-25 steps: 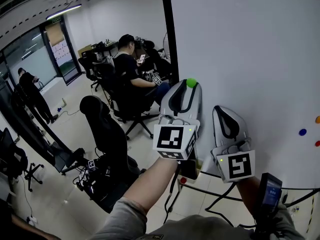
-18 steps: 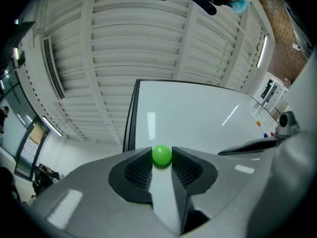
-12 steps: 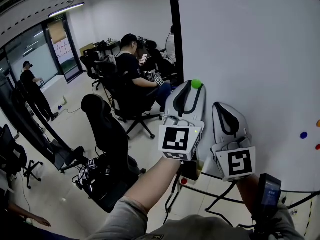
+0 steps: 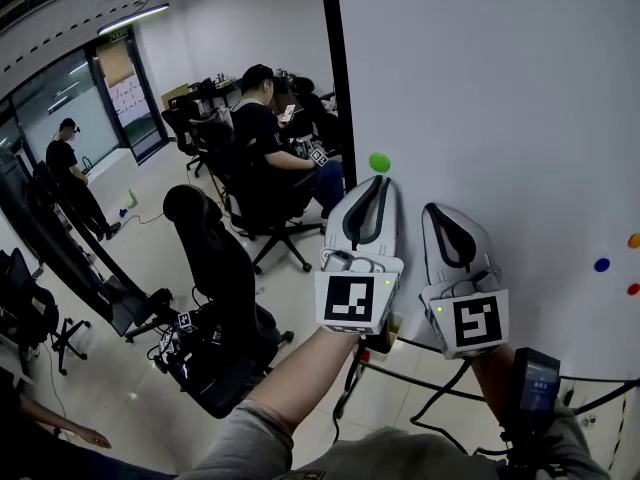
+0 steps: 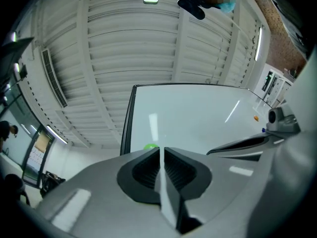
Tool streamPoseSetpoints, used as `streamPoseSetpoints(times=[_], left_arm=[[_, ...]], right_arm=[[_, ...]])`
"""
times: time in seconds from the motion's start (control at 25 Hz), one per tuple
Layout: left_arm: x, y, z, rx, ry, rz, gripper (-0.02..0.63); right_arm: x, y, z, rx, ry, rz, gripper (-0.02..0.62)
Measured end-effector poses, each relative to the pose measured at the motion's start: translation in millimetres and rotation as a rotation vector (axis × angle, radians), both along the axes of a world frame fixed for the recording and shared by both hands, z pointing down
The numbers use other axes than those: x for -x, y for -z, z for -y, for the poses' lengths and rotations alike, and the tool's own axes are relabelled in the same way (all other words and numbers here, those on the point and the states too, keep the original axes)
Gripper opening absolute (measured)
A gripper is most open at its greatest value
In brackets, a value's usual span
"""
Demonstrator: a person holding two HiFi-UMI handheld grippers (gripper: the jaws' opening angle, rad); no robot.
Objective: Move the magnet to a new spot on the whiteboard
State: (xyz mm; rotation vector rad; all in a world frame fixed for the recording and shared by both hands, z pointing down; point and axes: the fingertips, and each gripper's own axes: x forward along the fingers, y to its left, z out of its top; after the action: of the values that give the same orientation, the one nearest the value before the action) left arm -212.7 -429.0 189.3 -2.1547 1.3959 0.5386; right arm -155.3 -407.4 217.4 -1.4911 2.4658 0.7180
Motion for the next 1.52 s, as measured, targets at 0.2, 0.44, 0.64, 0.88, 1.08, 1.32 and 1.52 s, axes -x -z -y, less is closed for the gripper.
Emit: streamPoseSetpoints(times=[0.2,0.44,0.64,0.88,1.08,1.32,1.52], left_arm=[[-33.2,-23.4,-7.5,0.044,-0.026,0.025,0.000],[-117.2,-48.3,-38.6,0.103,-0.109,0.066,0.000],[-201.0,-70.2,-72.4,0.124,-0.159,0.088,0.000],[-290.7,-84.1,-111.4,0.165,-0.192,0.101,0.000],[-340.3,-89.5,-137.9,0.179,-0.190,0.114,0.000],[-362.9,-93.5,-141.3,0.208,-0.169,0.117,0.000],[-362.8,-91.5,-134.2,0.207,-0.140,0.125,0.000]], right_arm=[[-34.9,-15.6,-3.2,0.025,-0.036,0.017,0.008],[-110.7,-31.6,-32.8,0.047,-0.107,0.035,0.008],[-190.8,-48.6,-68.7,0.080,-0.172,0.043,0.007],[-281.7,-62.5,-107.7,0.099,-0.234,0.024,0.007],[-332.4,-66.4,-132.6,0.110,-0.253,0.027,0.008],[-354.7,-70.3,-139.4,0.123,-0.249,0.028,0.008],[-358.7,-68.9,-135.7,0.121,-0.254,0.035,0.008]])
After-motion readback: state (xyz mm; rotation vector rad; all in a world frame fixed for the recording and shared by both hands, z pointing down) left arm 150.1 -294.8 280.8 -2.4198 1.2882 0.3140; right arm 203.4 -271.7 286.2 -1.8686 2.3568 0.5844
